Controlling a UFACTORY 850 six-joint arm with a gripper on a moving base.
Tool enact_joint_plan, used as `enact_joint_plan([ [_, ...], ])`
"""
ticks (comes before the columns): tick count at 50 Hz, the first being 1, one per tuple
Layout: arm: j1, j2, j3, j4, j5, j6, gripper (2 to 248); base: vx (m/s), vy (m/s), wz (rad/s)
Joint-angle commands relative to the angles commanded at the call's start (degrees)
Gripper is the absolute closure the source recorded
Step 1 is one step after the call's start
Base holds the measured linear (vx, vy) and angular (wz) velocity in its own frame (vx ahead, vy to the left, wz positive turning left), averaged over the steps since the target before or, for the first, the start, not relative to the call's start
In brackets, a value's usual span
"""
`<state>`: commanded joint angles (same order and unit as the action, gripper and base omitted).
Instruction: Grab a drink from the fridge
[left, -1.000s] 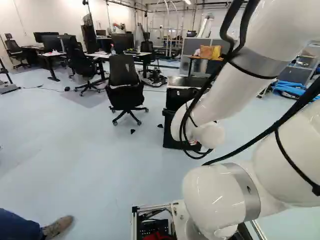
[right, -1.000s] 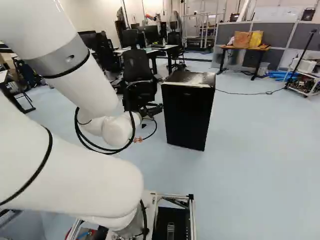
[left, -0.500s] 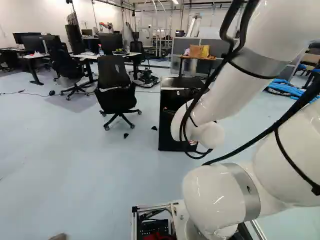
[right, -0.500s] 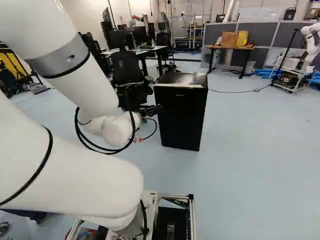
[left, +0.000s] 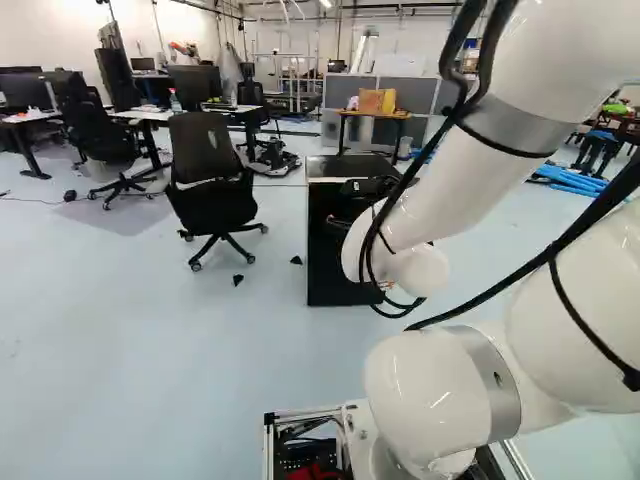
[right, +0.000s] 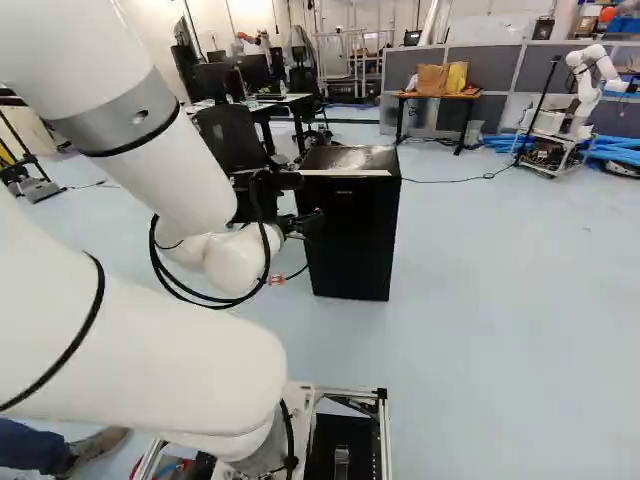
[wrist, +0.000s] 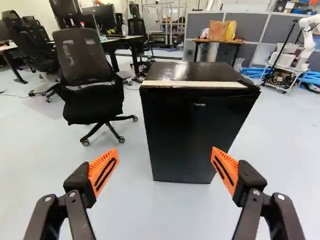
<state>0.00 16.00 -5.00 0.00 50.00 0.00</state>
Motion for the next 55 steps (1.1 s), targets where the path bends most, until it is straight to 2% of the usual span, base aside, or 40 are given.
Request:
enact_joint_plan([
  [35,0.0,0.0,0.0,0.0,0.0,0.0,3,0.059,0.019,-0.174],
  [55,0.0,0.0,0.0,0.0,0.0,0.0,3,0.044,0.046,-0.018],
])
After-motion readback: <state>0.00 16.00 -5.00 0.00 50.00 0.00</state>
